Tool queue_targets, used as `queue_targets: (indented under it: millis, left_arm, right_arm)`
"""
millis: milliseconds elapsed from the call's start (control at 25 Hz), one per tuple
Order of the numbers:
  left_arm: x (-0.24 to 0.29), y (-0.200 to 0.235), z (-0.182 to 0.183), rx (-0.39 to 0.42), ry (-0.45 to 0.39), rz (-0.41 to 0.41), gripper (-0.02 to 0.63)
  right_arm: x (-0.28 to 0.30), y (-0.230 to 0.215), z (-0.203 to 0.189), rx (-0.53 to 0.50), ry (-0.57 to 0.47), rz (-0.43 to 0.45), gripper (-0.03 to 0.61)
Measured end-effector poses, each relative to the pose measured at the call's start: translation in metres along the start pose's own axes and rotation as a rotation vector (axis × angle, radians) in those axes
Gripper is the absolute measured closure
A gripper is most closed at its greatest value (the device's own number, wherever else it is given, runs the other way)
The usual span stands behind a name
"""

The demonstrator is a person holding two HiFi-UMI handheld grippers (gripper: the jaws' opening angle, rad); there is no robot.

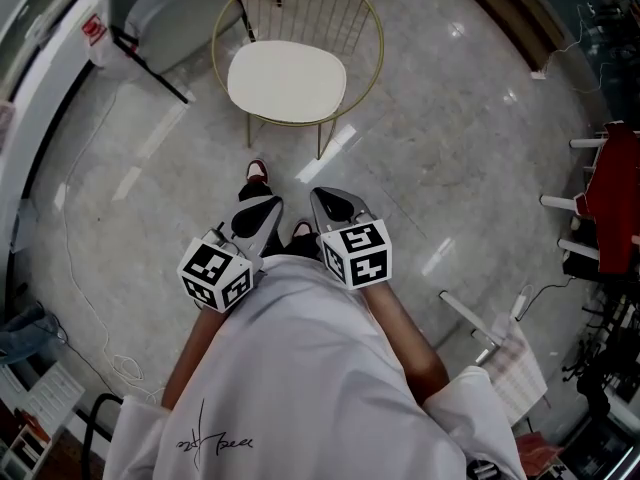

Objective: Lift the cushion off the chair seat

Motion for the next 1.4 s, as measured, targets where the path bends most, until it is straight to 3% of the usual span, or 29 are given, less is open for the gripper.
queue_targets:
  millis: [280,520,1000,1400]
  left_arm:
    - [0.037,0.066,0.058,0.002,0.005,-0.023,0.615]
    - [0.059,0.120,0.101,-0.009,0.018,-0.051,0.614]
    - [0.086,0.213,0.148,-0.047,0.063,-0.065,0.615]
    - [0.098,0.265,0.163,-0.048,0.109,-0.105,0.614]
  right_arm:
    - [0.028,-0.032,0.054,0.022,-0.005,-0.106,0.572]
    - [0.071,-0.036,0.102,-0.003,0.027,-0.130,0.572]
    - [0.131,-0.054,0.169,0.034,0.062,-0.190,0.571]
    - [0.170,-0.050,0.192,0.069,0.067,-0.226,0.571]
Point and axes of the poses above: the fingertips, and each gripper's own axes: x forward along the fingers, y to its left, z out of its top, the point moved 7 cm from there along -x, backward along the fingers, and after that the axes turned 7 degrees about z, right-handed, at the moved point
